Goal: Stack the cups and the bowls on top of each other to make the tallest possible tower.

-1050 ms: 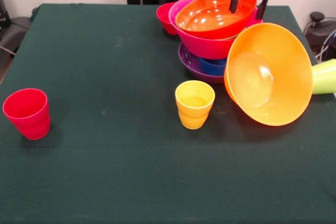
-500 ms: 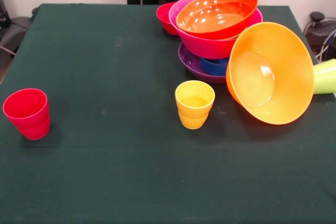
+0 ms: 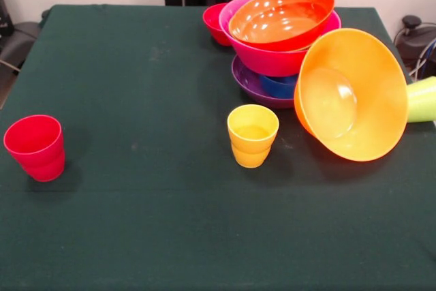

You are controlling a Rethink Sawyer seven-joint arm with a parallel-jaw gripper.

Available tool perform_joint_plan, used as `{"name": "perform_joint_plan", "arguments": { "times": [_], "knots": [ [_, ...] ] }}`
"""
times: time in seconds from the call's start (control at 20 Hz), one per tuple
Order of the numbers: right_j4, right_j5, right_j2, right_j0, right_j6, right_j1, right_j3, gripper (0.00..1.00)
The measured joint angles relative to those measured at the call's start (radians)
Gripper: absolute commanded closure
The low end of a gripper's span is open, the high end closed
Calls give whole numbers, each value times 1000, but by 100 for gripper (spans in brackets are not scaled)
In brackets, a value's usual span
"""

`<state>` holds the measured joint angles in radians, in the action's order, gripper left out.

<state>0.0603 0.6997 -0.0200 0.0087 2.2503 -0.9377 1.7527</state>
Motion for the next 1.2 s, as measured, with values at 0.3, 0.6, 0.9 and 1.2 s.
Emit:
{"name": "perform_joint_plan", "arguments": {
  "times": [0.3,0.6,0.9,1.2],
  "knots": [
    [0,30,2,-3,0,38,-74,0],
    [-1,31,8,-10,0,114,-170,0],
    [-1,36,20,-28,0,187,-249,0],
    [-3,70,36,-67,0,258,-333,0]
  ]
}}
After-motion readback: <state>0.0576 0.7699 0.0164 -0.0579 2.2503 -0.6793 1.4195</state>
